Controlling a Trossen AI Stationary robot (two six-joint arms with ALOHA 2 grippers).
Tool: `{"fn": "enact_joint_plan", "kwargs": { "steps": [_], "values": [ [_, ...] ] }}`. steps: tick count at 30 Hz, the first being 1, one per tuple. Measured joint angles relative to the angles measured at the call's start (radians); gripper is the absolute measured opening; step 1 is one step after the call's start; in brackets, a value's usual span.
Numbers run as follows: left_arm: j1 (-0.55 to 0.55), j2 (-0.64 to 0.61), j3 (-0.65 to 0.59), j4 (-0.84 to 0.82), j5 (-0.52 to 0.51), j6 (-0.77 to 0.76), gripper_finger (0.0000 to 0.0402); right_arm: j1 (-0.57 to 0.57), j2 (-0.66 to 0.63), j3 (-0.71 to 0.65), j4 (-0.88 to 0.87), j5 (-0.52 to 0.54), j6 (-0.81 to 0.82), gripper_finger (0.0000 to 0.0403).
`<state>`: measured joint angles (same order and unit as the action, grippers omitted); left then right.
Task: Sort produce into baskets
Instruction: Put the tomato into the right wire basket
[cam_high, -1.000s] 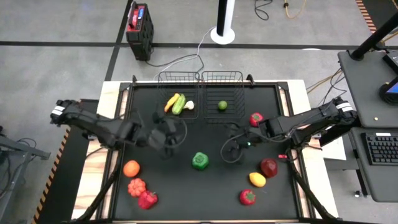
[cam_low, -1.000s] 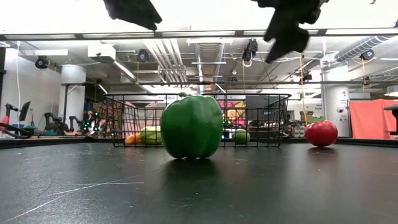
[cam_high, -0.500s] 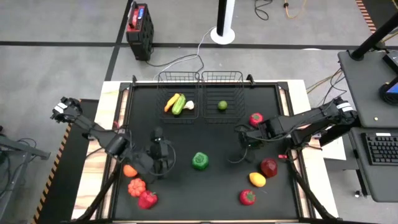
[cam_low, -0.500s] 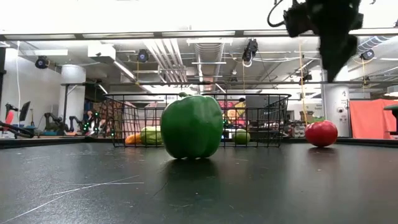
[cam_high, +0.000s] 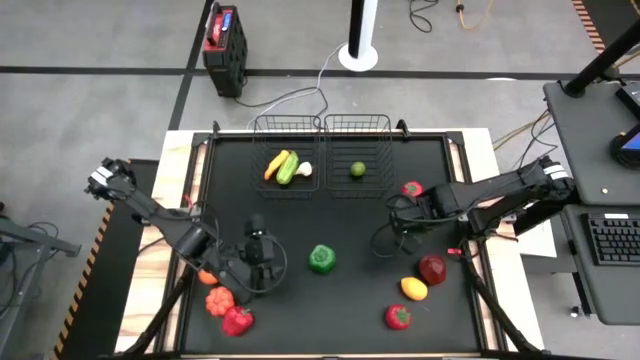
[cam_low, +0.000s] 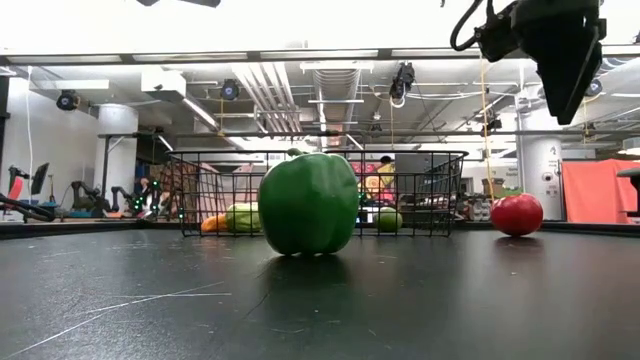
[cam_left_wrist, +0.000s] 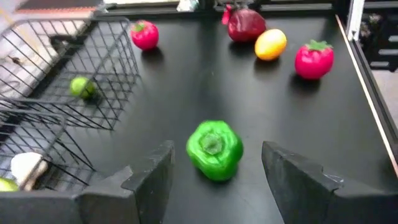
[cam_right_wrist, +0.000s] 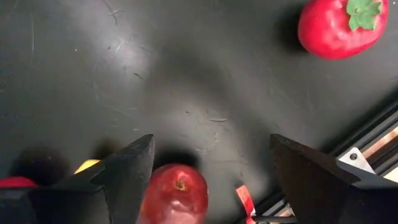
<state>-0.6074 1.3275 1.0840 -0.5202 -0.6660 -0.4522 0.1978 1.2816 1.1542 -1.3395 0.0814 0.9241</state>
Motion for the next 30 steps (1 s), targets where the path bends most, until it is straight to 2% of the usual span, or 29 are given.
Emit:
{"fn": "enact_joint_plan", "kwargs": {
  "steps": [7, 20, 26, 30],
  "values": [
    [-0.002, 0.017, 0.000, 0.000, 0.002, -0.007, 0.0224, -0.058, 0.000, -0.004, -0.015, 0.089, -0.034, 0.0306],
    [-0.002, 0.017, 0.000, -0.009, -0.002, -0.003, 0.0224, -0.339, 0.000, -0.087, 0.017, 0.181, -0.305, 0.0306],
    [-0.002, 0.017, 0.000, -0.014, -0.003, -0.003, 0.0224, -0.426, 0.000, -0.143, 0.147, 0.148, -0.463, 0.0308],
    [-0.002, 0.017, 0.000, -0.014, -0.004, -0.003, 0.0224, -0.458, 0.000, -0.174, 0.170, 0.129, -0.516, 0.0323]
  ]
}}
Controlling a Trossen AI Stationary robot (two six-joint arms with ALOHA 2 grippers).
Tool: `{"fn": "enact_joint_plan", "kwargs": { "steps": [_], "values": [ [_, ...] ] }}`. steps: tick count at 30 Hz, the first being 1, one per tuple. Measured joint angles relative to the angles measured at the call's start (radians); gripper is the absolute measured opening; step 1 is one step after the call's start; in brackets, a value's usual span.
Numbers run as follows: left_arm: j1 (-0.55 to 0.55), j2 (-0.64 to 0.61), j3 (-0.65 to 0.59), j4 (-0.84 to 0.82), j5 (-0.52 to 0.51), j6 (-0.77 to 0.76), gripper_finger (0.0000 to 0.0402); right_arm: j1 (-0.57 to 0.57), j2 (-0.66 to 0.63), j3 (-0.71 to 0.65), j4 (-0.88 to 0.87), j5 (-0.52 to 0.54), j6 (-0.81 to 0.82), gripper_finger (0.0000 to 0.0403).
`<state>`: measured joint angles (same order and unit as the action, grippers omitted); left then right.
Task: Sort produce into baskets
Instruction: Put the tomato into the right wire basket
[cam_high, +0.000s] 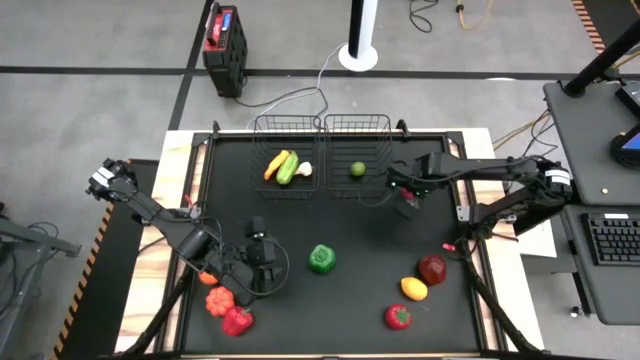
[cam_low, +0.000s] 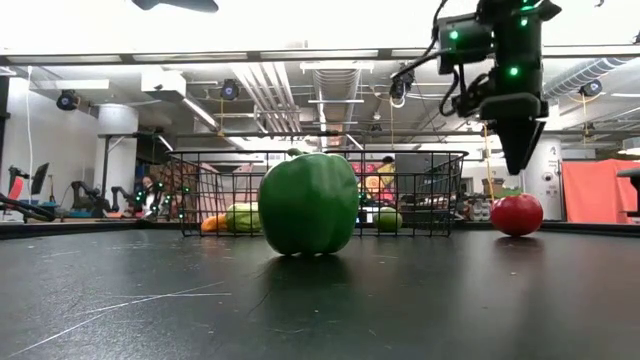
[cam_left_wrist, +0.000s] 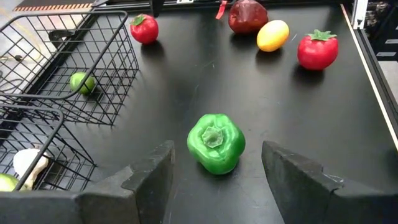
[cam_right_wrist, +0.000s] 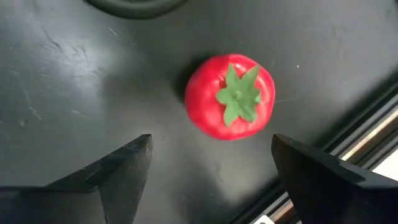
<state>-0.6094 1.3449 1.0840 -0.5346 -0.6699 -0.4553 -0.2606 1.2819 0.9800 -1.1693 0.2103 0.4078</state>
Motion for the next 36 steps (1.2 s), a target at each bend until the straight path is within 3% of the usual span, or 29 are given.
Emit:
{"fn": "enact_joint_plan", "kwargs": {
  "steps": [8, 27, 36],
  "values": [
    [0.000, 0.000, 0.000, -0.001, -0.002, 0.001, 0.0224, -0.063, 0.000, -0.059, 0.056, 0.016, -0.033, 0.0353],
    [0.000, 0.000, 0.000, -0.001, -0.003, 0.001, 0.0224, -0.170, 0.001, -0.204, 0.278, -0.015, -0.105, 0.0354],
    [0.000, 0.000, 0.000, 0.001, -0.004, 0.001, 0.0224, -0.170, 0.001, -0.207, 0.282, -0.025, -0.093, 0.0321]
  ]
}}
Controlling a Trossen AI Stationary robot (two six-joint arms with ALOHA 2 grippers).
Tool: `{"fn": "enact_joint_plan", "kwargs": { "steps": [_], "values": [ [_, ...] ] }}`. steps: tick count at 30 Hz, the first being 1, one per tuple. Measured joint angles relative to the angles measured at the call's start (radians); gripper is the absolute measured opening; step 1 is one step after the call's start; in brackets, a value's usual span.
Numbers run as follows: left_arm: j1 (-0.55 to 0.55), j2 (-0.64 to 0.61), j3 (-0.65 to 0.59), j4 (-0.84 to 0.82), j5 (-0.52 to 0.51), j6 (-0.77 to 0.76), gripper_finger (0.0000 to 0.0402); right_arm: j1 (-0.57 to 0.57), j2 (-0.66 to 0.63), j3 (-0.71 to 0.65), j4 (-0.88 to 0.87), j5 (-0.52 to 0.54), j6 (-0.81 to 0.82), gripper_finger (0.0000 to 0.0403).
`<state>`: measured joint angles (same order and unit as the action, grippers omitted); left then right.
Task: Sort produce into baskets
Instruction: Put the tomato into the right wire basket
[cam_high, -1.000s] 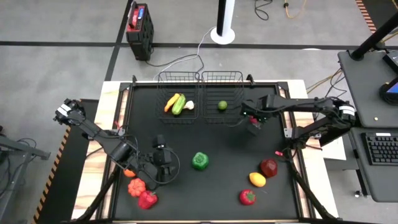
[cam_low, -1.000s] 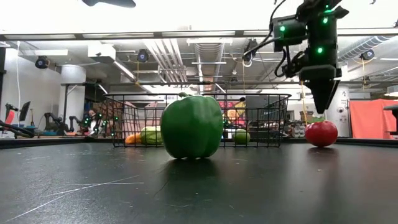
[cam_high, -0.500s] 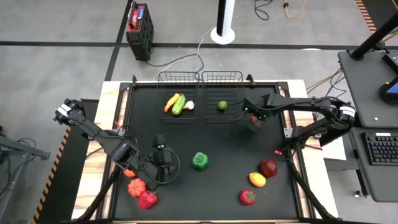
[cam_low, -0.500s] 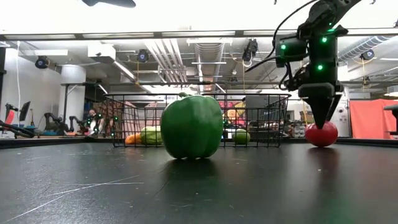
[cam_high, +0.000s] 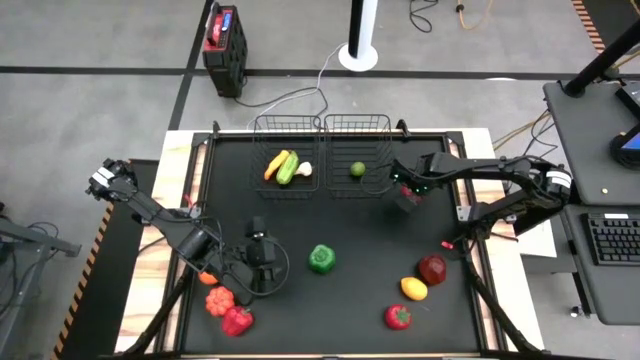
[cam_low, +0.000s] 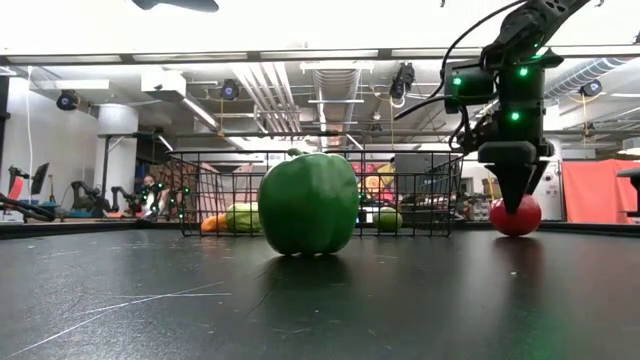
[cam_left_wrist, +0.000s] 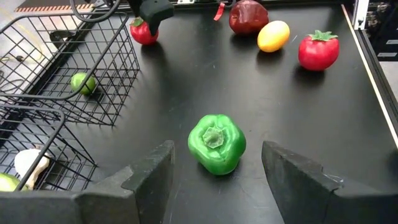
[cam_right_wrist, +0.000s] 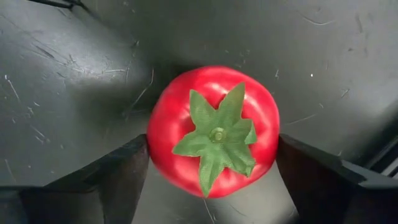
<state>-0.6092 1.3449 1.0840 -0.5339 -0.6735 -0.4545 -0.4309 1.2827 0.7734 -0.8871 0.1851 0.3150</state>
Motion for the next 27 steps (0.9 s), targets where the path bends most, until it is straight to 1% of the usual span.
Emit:
{"fn": "enact_joint_plan", "kwargs": {
  "steps": [4, 9, 13, 15, 17, 21, 27],
  "values": [
    [0.000, 0.000, 0.000, 0.001, 0.000, 0.000, 0.0224, 0.000, 0.000, 0.000, 0.000, -0.001, 0.011, 0.0303],
    [0.000, 0.000, 0.000, 0.001, 0.000, 0.000, 0.0224, 0.000, 0.000, 0.001, -0.001, -0.002, 0.013, 0.0301],
    [0.000, 0.000, 0.000, 0.002, -0.001, 0.000, 0.0224, 0.000, -0.007, 0.040, -0.085, -0.005, 0.034, 0.0300],
    [0.000, 0.000, 0.000, 0.002, -0.001, -0.002, 0.0224, 0.000, -0.016, 0.081, -0.150, 0.006, 0.045, 0.0300],
    [0.000, 0.000, 0.000, 0.002, -0.014, -0.002, 0.0224, 0.001, -0.027, 0.131, -0.218, 0.039, 0.060, 0.0300],
    [0.000, 0.000, 0.000, 0.002, -0.043, -0.003, 0.0224, 0.001, -0.049, 0.265, -0.328, 0.103, 0.067, 0.0300],
    [0.000, 0.000, 0.000, 0.002, -0.044, -0.003, 0.0224, 0.001, -0.054, 0.498, -0.335, 0.114, 0.016, 0.0299]
  ]
}}
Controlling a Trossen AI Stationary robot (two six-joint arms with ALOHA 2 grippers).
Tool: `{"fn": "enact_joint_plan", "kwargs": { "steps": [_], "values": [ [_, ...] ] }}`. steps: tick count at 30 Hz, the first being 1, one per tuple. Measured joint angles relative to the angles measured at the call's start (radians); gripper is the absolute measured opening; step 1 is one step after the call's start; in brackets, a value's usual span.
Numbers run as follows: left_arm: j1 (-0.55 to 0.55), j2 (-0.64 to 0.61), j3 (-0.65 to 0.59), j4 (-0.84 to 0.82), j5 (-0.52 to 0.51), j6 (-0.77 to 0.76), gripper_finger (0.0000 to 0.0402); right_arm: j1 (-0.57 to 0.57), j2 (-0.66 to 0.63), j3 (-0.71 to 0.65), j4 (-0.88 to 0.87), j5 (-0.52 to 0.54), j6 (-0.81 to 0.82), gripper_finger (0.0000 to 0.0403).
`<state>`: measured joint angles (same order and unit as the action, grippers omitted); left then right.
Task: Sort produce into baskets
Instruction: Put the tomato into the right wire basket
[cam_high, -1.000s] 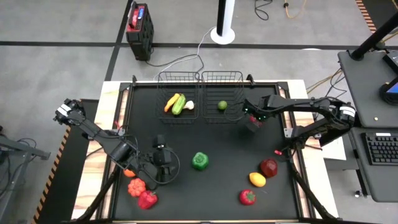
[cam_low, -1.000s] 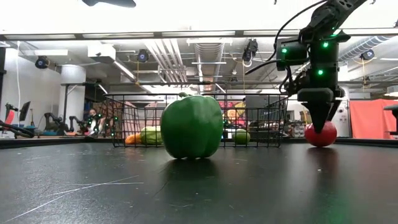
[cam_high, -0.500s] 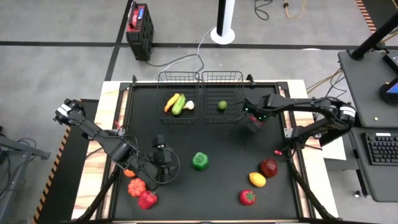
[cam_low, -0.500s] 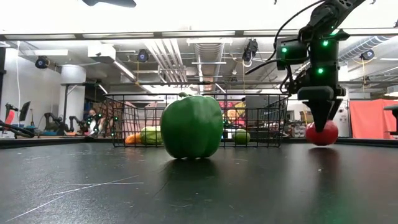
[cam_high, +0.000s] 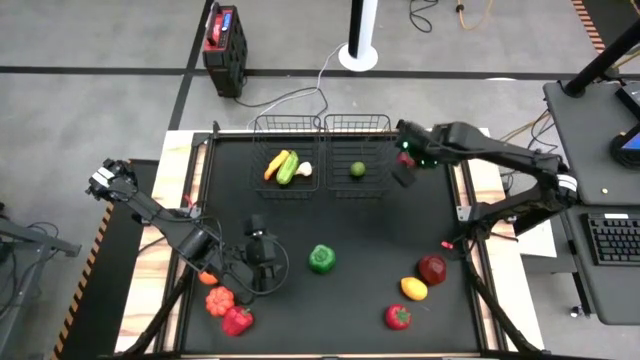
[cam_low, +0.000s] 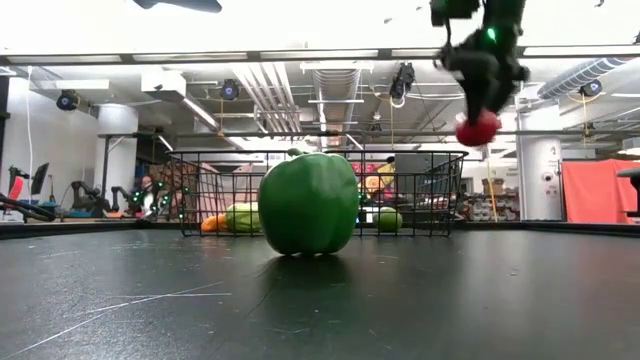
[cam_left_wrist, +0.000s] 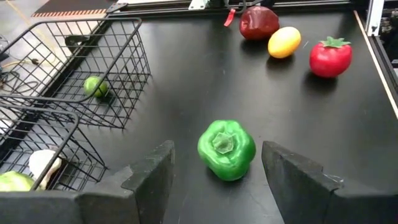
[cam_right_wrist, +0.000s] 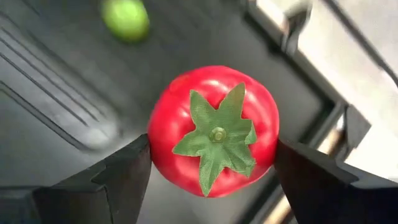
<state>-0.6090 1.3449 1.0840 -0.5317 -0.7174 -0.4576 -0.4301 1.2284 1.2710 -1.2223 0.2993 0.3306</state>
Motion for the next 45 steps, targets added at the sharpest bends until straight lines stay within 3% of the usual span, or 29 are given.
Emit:
{"fn": "enact_joint_plan", "kwargs": {
  "steps": [5, 11, 15, 23, 30, 45],
  "values": [
    [0.000, 0.000, 0.000, 0.000, -0.007, 0.000, 0.0224, 0.000, 0.071, 0.168, 0.052, -0.014, -0.077, 0.0299],
    [0.000, 0.000, 0.000, 0.000, -0.008, -0.009, 0.0224, -0.003, 0.251, 0.340, 0.056, -0.023, -0.197, 0.0299],
    [0.000, -0.001, 0.000, 0.000, -0.011, -0.039, 0.0224, -0.024, 0.383, 0.444, 0.053, -0.115, -0.282, 0.0299],
    [-0.045, -0.034, 0.000, -0.055, -0.159, -0.197, 0.0224, -0.132, 0.588, 0.597, 0.050, -0.300, -0.414, 0.0299],
    [-0.116, -0.053, 0.000, -0.085, -0.287, -0.248, 0.0224, -0.205, 0.714, 0.671, 0.048, -0.307, -0.390, 0.0299],
    [-0.130, -0.054, 0.000, -0.093, -0.296, -0.260, 0.0224, -0.219, 0.754, 0.588, 0.125, -0.306, -0.366, 0.0299]
  ]
}}
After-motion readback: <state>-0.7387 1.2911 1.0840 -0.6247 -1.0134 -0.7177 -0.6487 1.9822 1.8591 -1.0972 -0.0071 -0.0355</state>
